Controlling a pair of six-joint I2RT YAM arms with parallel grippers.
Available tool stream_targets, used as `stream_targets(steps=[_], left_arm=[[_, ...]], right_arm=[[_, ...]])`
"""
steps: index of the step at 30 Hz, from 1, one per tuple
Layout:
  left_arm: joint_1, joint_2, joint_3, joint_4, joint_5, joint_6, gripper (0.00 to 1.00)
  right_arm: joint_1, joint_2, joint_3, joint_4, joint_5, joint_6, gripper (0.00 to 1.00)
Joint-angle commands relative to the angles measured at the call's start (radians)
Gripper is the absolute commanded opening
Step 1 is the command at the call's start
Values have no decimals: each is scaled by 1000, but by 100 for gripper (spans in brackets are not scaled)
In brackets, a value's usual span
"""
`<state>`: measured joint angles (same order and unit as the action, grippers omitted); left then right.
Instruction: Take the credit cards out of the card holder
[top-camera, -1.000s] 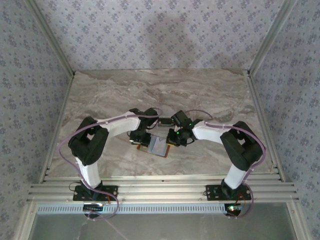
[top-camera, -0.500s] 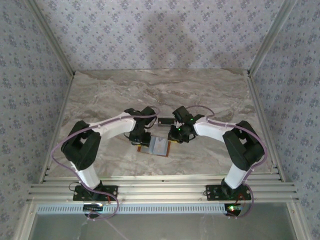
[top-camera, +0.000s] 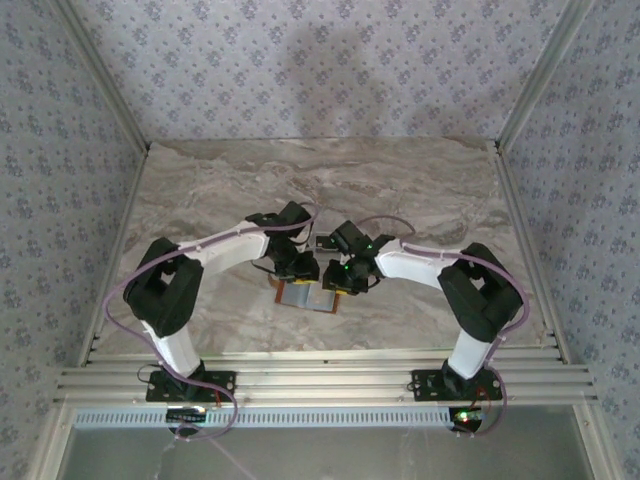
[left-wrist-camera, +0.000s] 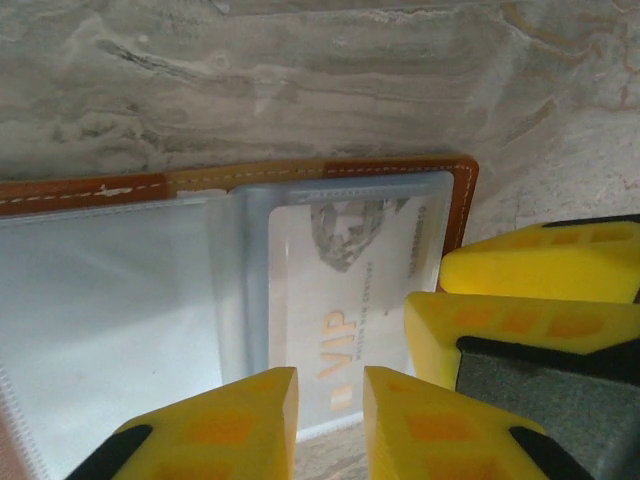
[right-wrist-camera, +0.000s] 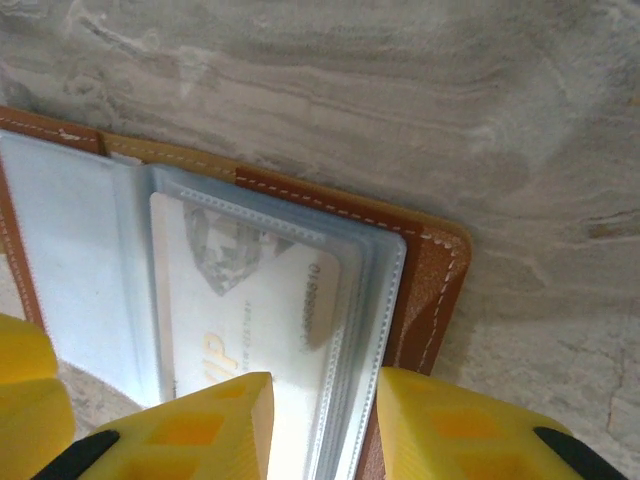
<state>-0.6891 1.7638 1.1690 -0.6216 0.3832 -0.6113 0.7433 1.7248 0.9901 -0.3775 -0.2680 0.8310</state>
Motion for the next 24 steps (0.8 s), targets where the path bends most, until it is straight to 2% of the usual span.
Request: stream_targets(steps=[1,10,24], left_arm=[[14,25,-17,30,44,-19,21],[15,45,-22,-4,-1,3,18],[5,80,-23,-36,-50,34,18]], right_arm=[[8,23,25,-46,53,12,33],[7,60,30,-30,47,3,25],[5,54,31,-36,42,-5,24]])
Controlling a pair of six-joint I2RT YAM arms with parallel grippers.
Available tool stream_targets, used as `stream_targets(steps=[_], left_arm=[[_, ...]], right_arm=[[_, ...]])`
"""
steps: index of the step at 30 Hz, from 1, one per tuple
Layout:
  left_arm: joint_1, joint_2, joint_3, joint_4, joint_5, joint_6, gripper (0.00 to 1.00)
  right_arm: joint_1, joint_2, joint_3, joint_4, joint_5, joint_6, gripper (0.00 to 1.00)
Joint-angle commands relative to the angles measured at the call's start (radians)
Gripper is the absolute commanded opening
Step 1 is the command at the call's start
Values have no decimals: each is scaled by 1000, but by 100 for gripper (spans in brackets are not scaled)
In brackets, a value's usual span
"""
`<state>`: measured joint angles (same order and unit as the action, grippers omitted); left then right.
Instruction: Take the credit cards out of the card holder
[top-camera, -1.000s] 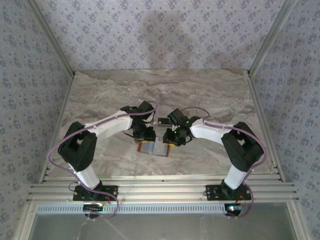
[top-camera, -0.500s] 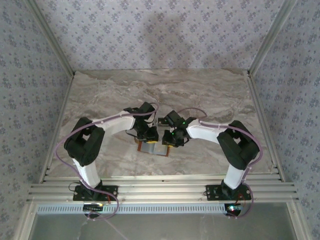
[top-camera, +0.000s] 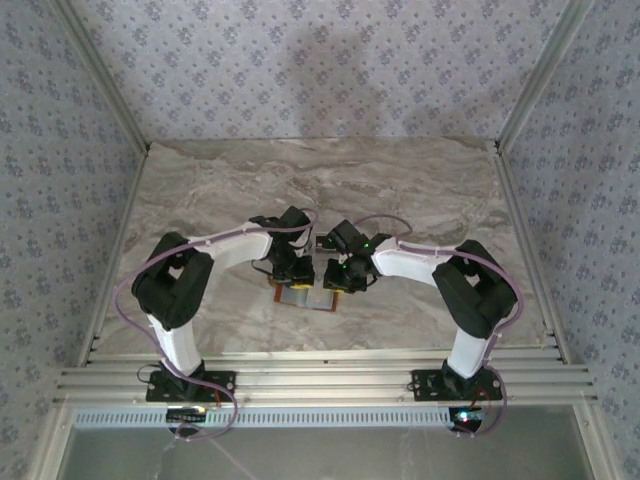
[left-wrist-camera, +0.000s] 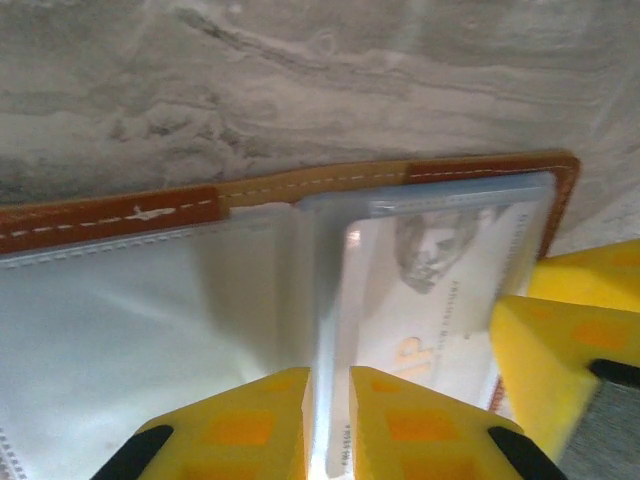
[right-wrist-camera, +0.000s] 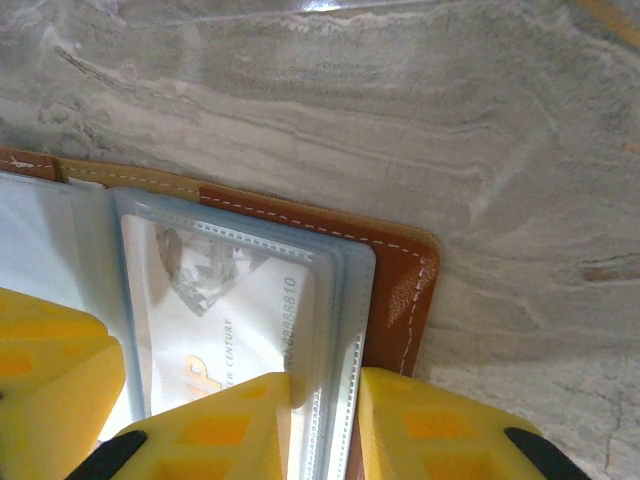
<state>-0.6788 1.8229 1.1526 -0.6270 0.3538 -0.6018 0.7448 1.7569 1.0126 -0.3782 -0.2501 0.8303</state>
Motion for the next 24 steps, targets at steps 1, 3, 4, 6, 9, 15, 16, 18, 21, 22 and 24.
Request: stream_targets(steps=[1,3,4,6,9,15,16,18,21,22,24], left_arm=[[-7,24,-7,-28,-18,26,18],[-11,31,-7,-28,-14,27,18],[-14,34,-7,-25,-15,29,19],[-18,39,-6,-23,-13,30,20],[-24,44,-4,-24,-15,31,21],[-41,58,20,-68,-69,49,22],[-49,63,31,-97,-102,56,22],[-67,78,54,-138,-152,70,22],[-82,87,62,-169,-208,71,23],[-86,85,62,-175,-222,70,23],[-91,78,61,-186,-246,67,23]], right_arm=[[4,21,9,-37,25,-3,25],[4,21,12,-37,26,-5,25],[4,21,12,-38,23,-6,25],[4,21,13,-38,23,-6,25],[4,21,12,-40,24,-6,25],[3,19,13,-45,25,-8,26],[3,18,14,-44,25,-8,27],[4,15,14,-46,27,-8,30],[2,12,12,-50,30,-8,34],[2,13,10,-49,31,-9,34],[0,14,8,-50,31,-7,36]])
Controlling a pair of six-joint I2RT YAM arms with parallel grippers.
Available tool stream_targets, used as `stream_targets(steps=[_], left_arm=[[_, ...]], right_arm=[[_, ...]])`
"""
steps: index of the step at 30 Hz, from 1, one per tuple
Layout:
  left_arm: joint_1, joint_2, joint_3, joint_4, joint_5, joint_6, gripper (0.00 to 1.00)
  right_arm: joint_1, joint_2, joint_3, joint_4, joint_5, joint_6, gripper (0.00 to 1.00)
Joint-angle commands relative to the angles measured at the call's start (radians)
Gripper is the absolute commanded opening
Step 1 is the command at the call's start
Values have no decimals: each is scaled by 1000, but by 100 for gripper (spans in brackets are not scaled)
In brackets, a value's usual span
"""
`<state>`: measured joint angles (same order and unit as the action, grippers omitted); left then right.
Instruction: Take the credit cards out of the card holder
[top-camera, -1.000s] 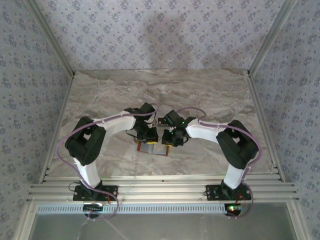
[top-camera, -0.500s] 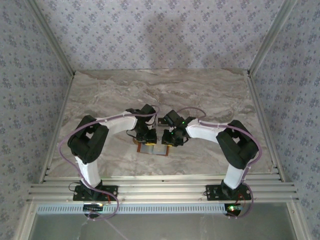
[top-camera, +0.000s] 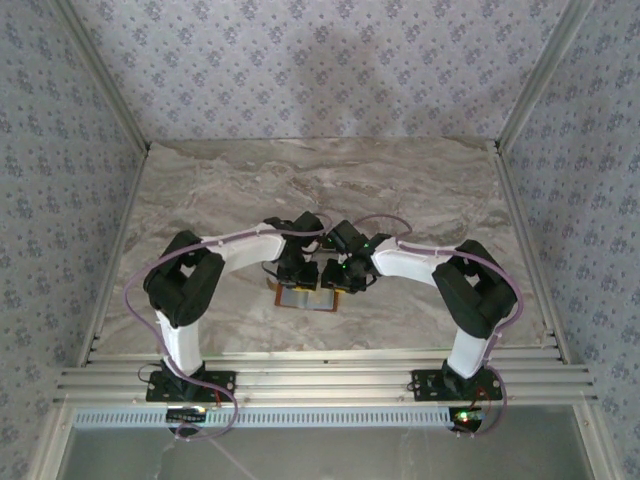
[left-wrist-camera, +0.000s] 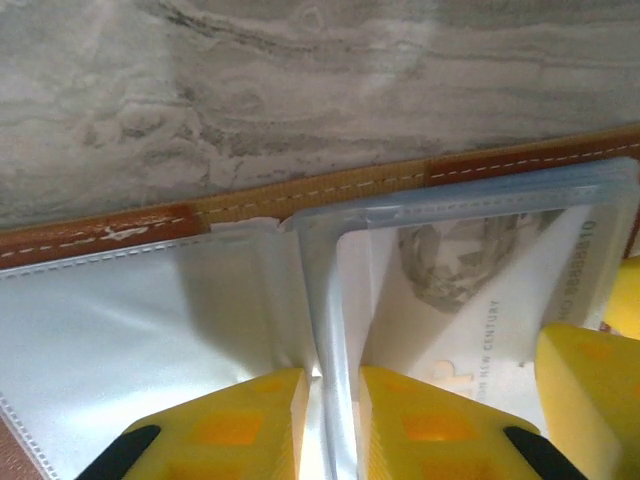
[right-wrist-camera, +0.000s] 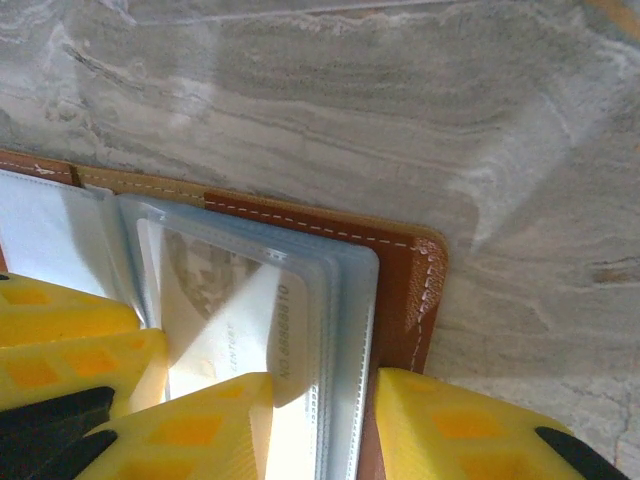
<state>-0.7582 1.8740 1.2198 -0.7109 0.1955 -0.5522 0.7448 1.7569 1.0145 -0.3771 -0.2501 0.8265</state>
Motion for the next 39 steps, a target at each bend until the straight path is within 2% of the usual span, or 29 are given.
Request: stream_targets(steps=[1,8,11,15,20,24,30,35,39], left_arm=[[-10,20,-8,-106,-98,15,23],[-12,-22,-11,-126,-140,8,23],[-11,-36,-5,-130,-155,2,23],[-3,-73,-3,-111,-138,-4,22],[39,-121,-54,-2,25,-37,23],[83,-132,-124,123,180,-79,24],[127,-121,-205,259,322,-118,23],[161,-121,-238,311,380,-135,23],[163,-148,-223,271,338,-120,23]], right_arm=[[-1,14,3,-50,32,-4,36],[-6,14,2,-67,36,-12,44],[-8,15,4,-66,34,-15,43],[-9,21,7,-69,31,-23,36],[-12,27,6,-71,34,-30,29],[-15,33,6,-75,34,-35,28],[-17,30,8,-78,32,-37,27],[-19,26,6,-81,32,-39,28],[-19,23,4,-85,32,-41,28]])
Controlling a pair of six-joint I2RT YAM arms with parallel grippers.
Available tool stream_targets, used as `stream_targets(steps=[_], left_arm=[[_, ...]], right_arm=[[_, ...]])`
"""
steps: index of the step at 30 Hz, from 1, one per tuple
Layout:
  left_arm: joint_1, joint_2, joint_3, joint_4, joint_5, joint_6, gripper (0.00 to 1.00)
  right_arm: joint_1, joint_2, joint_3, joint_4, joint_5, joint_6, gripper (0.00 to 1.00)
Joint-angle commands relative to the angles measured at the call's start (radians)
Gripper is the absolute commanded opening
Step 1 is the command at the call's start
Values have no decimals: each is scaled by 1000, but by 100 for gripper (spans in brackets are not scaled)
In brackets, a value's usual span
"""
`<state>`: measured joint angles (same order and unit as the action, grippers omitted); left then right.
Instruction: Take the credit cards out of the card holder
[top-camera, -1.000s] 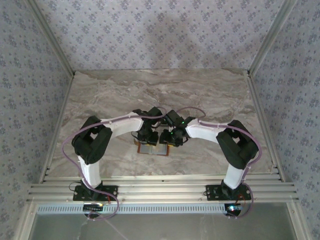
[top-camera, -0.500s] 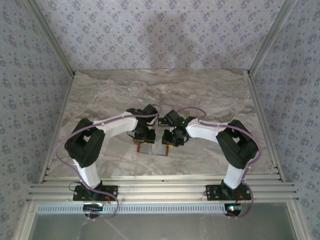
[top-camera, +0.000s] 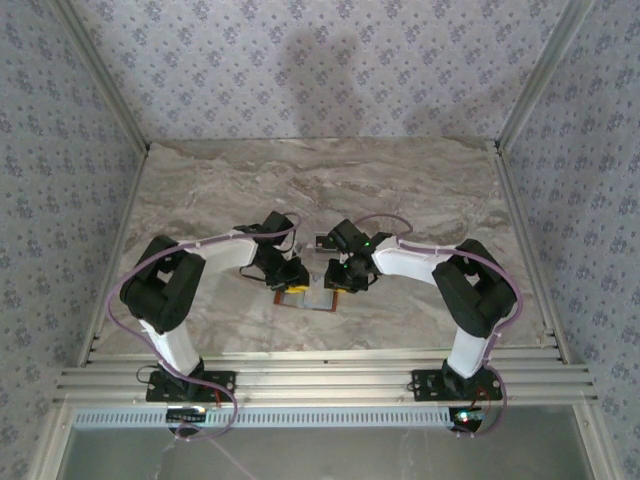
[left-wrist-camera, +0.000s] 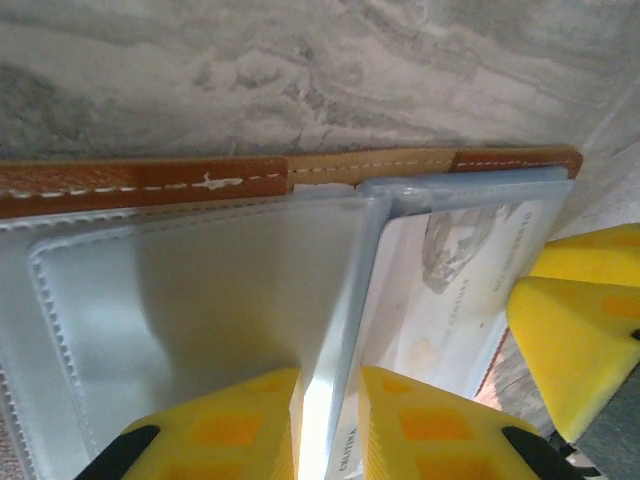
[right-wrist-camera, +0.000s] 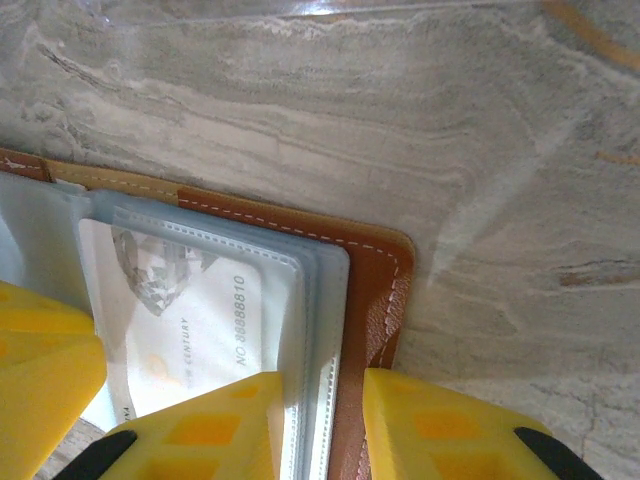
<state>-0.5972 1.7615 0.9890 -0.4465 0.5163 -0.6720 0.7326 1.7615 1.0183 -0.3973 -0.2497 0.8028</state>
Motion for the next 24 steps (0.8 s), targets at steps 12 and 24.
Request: stream_targets(steps=[12,24], left_arm=[[2,-1,29,37,88,-3,24],[12,46,11,35,50,1,25]], right_arm=[[-8,21,20,-75,30,-23,28],[-7,15,17,-78,32,-21,27]])
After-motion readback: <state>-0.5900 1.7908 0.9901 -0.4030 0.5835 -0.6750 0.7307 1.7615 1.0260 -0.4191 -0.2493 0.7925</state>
